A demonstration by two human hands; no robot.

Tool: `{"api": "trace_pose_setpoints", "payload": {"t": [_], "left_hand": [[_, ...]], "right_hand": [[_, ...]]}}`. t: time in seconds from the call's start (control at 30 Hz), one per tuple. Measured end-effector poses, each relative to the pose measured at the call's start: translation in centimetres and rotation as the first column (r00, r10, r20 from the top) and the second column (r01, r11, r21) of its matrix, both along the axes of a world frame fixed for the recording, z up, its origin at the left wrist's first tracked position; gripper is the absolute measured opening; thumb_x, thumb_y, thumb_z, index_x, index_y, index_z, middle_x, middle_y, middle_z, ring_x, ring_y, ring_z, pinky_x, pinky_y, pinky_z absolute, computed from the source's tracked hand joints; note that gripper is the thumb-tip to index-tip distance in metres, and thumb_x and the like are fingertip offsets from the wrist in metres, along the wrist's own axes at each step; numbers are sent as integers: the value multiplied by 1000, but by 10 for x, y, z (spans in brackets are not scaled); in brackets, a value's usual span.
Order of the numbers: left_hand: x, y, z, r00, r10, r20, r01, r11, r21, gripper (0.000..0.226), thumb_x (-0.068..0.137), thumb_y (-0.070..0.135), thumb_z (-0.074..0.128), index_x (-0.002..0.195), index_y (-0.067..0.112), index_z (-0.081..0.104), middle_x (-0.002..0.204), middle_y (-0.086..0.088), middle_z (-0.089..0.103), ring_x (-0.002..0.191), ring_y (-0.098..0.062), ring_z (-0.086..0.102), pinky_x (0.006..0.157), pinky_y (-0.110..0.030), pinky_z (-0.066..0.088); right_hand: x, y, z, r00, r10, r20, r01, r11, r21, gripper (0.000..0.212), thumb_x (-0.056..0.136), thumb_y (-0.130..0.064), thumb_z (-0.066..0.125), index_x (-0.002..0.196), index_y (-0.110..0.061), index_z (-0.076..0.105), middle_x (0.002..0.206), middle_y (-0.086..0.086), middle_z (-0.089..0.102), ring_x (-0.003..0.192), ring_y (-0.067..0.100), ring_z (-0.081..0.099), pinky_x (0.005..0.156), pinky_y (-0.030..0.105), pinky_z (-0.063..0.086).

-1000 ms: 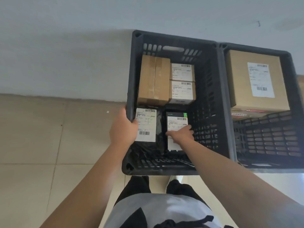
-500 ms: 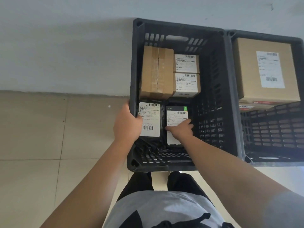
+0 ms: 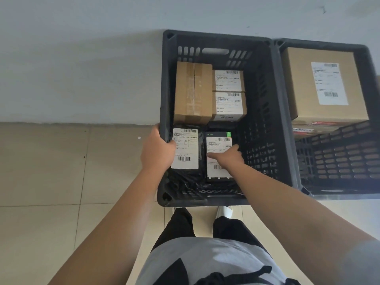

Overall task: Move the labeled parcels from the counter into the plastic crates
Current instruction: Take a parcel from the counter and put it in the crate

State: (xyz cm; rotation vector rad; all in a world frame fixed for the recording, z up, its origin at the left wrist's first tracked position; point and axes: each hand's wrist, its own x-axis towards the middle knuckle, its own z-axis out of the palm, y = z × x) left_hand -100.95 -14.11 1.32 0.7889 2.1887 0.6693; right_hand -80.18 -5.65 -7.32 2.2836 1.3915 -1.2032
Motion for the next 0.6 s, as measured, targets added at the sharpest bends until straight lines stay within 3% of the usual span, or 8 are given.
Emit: {"api": "trace_pose_setpoints", "payload": {"t": [0.1,0.2,0.23,0.3,0.37,0.43,0.5,0.6], "left_hand": [[2,-3,7,1000,-3,29,2,999,39,68,95,31,73,153,24,39,143,-3,60,117,-25,64,84,-34,55],[9,-8,17,964,-89,-252,107,993,57,83,92,34,77,159,19,29,162,-12,37,150,-34,34,120,-51,34],[15,-8,22,941,-96,-325,131,988,87,84,92,34,76,159,20,28,165,-15,30,154,-35,23,123,-53,26],[36,-2,38,940,-97,-328,160,972,170,82,93,36,74,160,25,27,170,-12,19,158,-34,12,125,-53,20],[67,9,57,956,-161,-246,219,948,233,77,95,38,72,159,29,30,172,-6,18,159,-30,13,126,-52,20],[106,22,76,957,-281,-79,291,914,281,70,97,38,71,156,33,34,170,2,24,157,-23,21,126,-50,27],[147,31,92,910,-389,143,332,891,308,60,98,39,68,152,37,41,163,9,36,149,-16,36,117,-41,38],[216,36,105,798,-473,373,369,874,318,35,97,37,69,130,44,57,139,16,58,125,-7,57,98,-29,47]], "right_hand": [[7,0,36,993,-61,-105,63,998,20,102,89,-45,78,161,-10,16,159,16,38,138,39,48,99,46,50],[20,-9,80,957,-82,-279,119,986,120,62,97,-38,70,148,-15,45,139,8,59,119,28,59,83,37,49],[29,-15,96,941,-75,-330,134,978,160,46,98,-36,69,138,-18,55,128,3,64,110,22,61,81,35,49],[51,-30,127,908,-57,-415,165,960,228,21,99,-34,69,117,-27,65,112,-7,68,105,16,64,87,34,53],[80,-45,156,890,-45,-454,196,936,292,6,99,-32,68,104,-32,69,104,-10,71,104,13,67,92,35,56],[117,-57,179,865,-111,-490,294,903,315,6,98,-30,68,96,-32,73,97,-8,73,98,14,69,85,33,59],[159,-65,194,815,-202,-544,424,847,320,7,96,-26,69,94,-28,76,92,-4,76,94,17,72,75,30,58],[224,-76,206,702,-310,-641,607,731,311,8,97,-22,70,95,-22,78,91,1,78,94,21,74,78,34,59]]}}
